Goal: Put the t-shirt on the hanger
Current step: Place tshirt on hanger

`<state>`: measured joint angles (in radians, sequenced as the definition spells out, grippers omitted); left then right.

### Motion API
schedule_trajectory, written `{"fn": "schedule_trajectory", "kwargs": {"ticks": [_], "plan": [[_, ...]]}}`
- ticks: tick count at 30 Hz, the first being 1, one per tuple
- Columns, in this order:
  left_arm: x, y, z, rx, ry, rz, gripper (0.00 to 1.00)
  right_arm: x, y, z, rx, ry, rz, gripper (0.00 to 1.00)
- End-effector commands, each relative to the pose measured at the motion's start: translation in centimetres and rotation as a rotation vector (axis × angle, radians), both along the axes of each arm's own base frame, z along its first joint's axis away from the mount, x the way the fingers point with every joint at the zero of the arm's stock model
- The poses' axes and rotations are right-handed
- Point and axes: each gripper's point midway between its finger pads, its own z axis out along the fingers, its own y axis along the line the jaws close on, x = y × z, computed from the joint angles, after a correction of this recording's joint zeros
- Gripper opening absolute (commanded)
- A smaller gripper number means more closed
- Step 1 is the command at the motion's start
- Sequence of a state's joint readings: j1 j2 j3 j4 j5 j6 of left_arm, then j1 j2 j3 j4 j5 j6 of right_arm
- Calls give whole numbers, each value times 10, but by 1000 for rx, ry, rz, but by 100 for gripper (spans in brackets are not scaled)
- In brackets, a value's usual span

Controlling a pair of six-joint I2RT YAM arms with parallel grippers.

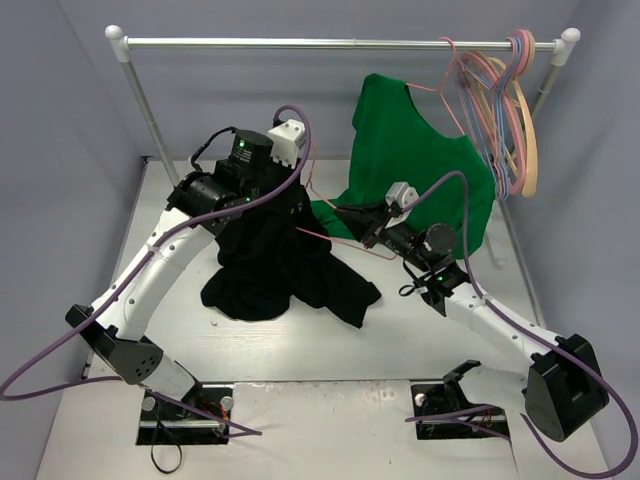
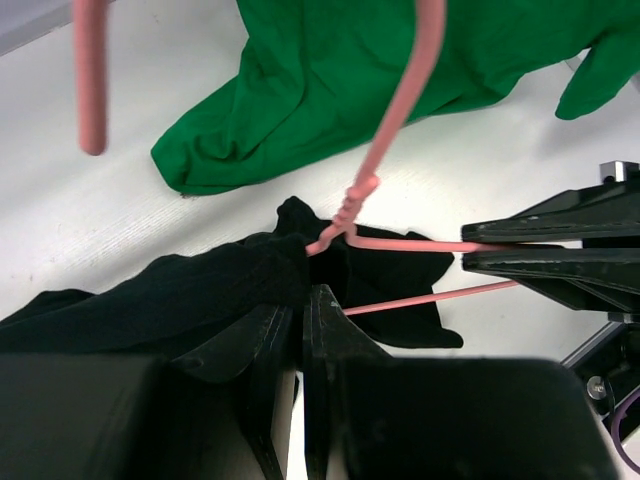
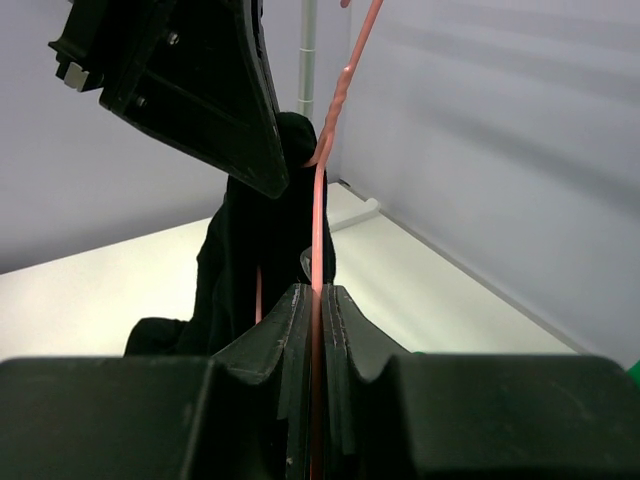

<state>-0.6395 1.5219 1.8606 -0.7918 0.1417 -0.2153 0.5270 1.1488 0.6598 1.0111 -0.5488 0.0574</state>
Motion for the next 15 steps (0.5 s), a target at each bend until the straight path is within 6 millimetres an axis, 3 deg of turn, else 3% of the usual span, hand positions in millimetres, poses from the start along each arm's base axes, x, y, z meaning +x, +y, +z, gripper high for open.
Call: {"fn": "schedule_trajectory", "kwargs": {"ticks": [1, 7, 15], "plan": [[-4, -11, 43, -104, -91, -46, 7, -8, -1, 55, 127, -155, 24, 0], [1, -5, 34, -47, -82, -22, 8, -14, -6, 58, 193, -225, 20, 0], [6, 3, 21, 22, -71, 2, 24, -14, -2, 42, 200, -203, 42, 0]]}}
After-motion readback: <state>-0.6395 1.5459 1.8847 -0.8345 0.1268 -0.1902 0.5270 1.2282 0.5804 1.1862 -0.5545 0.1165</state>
